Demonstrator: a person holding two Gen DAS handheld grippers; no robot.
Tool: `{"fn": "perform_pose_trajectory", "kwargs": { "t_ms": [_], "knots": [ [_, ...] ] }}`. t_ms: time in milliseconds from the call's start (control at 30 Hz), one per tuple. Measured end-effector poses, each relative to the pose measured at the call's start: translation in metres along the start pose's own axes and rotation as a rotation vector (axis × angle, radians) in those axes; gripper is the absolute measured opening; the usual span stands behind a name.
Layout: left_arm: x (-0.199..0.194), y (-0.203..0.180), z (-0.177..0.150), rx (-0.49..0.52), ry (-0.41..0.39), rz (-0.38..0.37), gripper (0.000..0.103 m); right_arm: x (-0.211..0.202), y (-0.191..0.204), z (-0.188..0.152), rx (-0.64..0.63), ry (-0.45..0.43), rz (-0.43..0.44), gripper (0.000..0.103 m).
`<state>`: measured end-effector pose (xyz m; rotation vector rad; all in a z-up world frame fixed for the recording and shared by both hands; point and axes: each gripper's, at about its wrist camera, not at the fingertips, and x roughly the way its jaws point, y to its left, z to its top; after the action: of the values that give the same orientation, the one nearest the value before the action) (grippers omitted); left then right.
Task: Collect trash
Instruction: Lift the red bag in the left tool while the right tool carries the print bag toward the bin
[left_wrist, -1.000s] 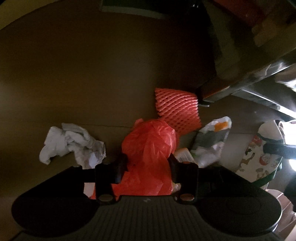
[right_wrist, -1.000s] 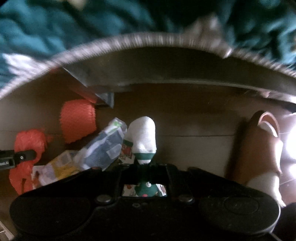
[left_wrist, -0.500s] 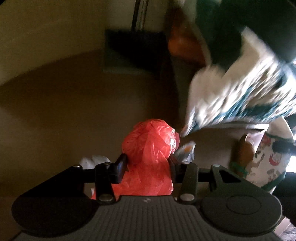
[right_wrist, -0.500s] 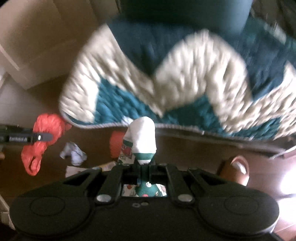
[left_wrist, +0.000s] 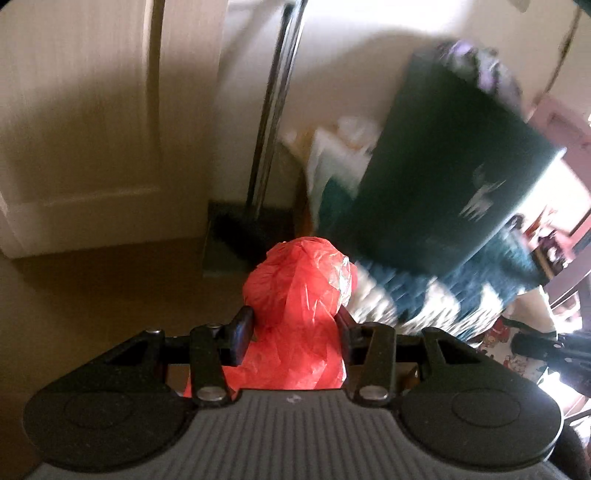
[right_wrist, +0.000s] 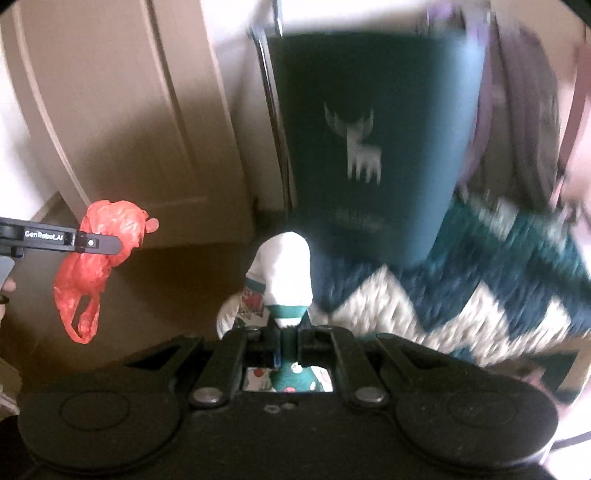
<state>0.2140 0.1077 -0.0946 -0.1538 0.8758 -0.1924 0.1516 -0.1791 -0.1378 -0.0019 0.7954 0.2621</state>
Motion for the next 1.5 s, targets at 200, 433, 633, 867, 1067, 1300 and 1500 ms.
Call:
{"fn": "perform_pose_trajectory", "kwargs": {
  "t_ms": [200, 433, 633, 867, 1067, 1300, 1500],
  "knots": [
    [-0.061, -0.044, 0.025, 0.064, -0.121, -0.005, 0.045, -0.067, 0.000, 0.035, -0.064, -0.145, -0.010, 0.006],
    [-0.107, -0.092, 0.063, 0.115, -0.201, -0.046, 0.045, -0.124, -0.006, 0.081, -0.084, -0.299, -0.023, 0.006],
    [-0.133, -0.136, 0.106, 0.163, -0.270, -0.085, 0.045, -0.167, -0.027, 0.141, -0.086, -0.435, -0.058, 0.006],
    [-0.131, -0.179, 0.160, 0.130, -0.300, -0.143, 0.045, -0.189, -0.057, 0.203, -0.033, -0.579, -0.113, 0.006],
    [-0.115, -0.210, 0.199, 0.126, -0.372, -0.178, 0.045, -0.166, -0.079, 0.232, 0.018, -0.629, -0.136, 0.006],
    [-0.066, -0.225, 0.236, 0.048, -0.364, -0.218, 0.045, -0.109, -0.115, 0.246, 0.100, -0.607, -0.147, 0.006],
    [-0.002, -0.226, 0.247, 0.013, -0.297, -0.196, 0.045, -0.058, -0.136, 0.246, 0.128, -0.539, -0.136, 0.006]
  ]
}}
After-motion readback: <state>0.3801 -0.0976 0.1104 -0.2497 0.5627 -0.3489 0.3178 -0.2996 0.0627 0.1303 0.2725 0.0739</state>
